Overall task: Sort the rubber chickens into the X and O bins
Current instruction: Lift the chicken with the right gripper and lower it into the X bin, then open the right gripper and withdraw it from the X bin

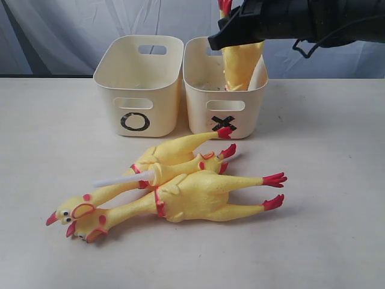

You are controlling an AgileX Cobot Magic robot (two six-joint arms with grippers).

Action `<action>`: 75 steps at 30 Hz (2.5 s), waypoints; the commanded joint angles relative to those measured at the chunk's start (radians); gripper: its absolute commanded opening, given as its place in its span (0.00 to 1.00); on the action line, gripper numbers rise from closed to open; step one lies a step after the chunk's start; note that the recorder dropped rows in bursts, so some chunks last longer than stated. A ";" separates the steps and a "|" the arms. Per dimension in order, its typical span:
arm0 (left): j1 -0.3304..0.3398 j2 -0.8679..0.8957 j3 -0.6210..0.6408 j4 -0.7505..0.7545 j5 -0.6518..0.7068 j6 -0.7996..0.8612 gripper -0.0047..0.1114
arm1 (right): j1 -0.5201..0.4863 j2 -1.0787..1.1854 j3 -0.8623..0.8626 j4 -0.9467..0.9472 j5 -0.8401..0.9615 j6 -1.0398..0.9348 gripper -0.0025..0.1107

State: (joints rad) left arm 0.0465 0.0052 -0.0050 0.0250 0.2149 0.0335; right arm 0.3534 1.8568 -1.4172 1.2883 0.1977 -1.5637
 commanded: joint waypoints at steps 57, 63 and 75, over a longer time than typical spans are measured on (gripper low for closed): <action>-0.005 -0.005 0.005 0.003 -0.009 -0.003 0.04 | -0.005 -0.327 -0.014 -0.711 0.504 0.604 0.63; -0.005 -0.005 0.005 0.003 -0.011 -0.003 0.04 | -0.005 -0.387 -0.014 -0.658 0.666 0.652 0.53; -0.005 -0.005 0.005 0.003 -0.011 -0.003 0.04 | 0.217 -0.398 0.058 -0.692 0.802 0.622 0.56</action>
State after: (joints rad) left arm 0.0465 0.0052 -0.0050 0.0250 0.2149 0.0335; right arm 0.4936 1.4661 -1.3985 0.6728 0.9997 -0.9224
